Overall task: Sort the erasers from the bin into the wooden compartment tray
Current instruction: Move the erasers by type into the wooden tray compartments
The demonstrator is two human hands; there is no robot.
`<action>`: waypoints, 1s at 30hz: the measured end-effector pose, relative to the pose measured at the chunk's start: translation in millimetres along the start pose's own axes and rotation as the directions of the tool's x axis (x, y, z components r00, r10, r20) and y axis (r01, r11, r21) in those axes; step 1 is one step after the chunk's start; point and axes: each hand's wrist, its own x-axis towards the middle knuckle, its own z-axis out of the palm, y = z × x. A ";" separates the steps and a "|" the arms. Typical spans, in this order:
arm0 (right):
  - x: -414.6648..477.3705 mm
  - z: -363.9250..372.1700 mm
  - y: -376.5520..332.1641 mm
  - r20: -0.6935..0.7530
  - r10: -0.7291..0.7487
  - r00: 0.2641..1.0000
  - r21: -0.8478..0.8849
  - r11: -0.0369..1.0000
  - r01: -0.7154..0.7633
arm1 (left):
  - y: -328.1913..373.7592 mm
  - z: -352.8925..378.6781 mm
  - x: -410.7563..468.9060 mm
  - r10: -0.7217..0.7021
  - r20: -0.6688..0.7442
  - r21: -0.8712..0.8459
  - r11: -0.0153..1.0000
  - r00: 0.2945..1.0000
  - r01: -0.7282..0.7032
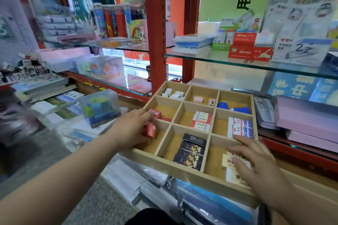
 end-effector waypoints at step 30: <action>-1.5 0.0 -2.2 0.038 0.026 0.999 0.098 0.995 -0.029 | 3.1 -18.5 -12.9 -0.075 0.248 -0.327 0.932 0.966 0.156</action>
